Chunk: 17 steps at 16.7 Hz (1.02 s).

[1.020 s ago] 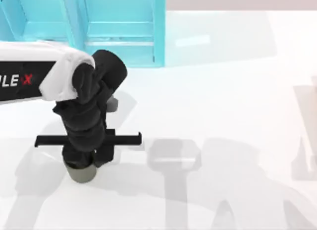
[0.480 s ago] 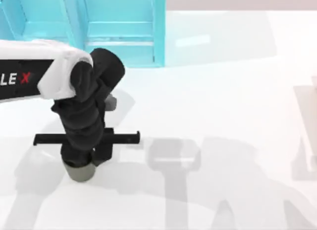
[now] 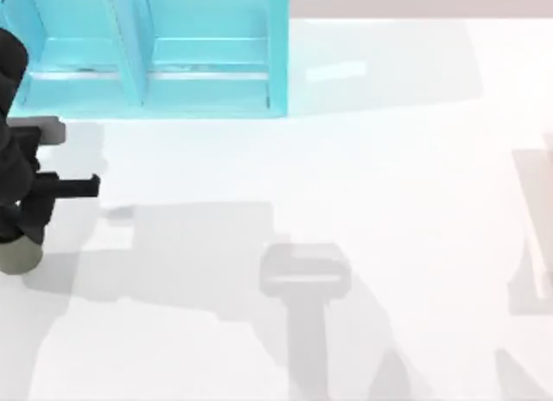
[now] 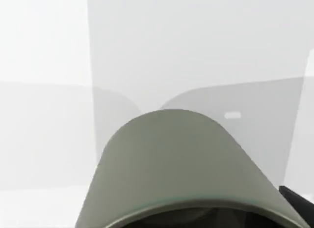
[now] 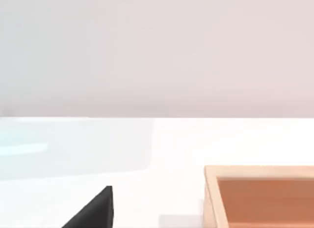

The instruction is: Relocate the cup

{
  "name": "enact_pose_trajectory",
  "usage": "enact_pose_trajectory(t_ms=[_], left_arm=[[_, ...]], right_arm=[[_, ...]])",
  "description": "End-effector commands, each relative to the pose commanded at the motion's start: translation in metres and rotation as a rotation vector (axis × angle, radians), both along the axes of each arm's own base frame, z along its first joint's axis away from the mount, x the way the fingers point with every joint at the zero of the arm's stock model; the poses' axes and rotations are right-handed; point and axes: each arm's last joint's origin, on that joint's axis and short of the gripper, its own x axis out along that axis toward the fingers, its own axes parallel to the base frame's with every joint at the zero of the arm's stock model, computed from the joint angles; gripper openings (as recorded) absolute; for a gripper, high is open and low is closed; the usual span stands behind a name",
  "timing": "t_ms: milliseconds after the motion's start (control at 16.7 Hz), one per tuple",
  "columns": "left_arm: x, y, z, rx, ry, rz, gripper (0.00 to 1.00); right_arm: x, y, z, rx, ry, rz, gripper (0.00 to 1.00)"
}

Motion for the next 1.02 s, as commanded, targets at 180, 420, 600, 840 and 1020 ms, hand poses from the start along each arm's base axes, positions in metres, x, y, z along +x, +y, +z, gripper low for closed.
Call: enact_pose_trajectory(t_ms=[180,420,600,840,1020], left_arm=[[-0.010,0.082,0.013,-0.013,0.008,0.007,0.00],[-0.035,0.144,0.033,-0.023,-0.014,-0.011,0.00],[-0.046,0.157,0.044,-0.020,-0.040,-0.020,0.00],[-0.046,0.158,0.045,-0.020,-0.042,-0.020,0.00],[-0.045,0.157,0.035,-0.027,-0.024,-0.028,0.00]], right_arm=[[0.000,0.000,0.000,0.000,0.000,0.000,1.00],[0.000,0.000,0.000,0.000,0.000,0.000,1.00],[0.000,0.000,0.000,0.000,0.000,0.000,1.00],[0.000,0.000,0.000,0.000,0.000,0.000,1.00],[0.000,0.000,0.000,0.000,0.000,0.000,1.00]])
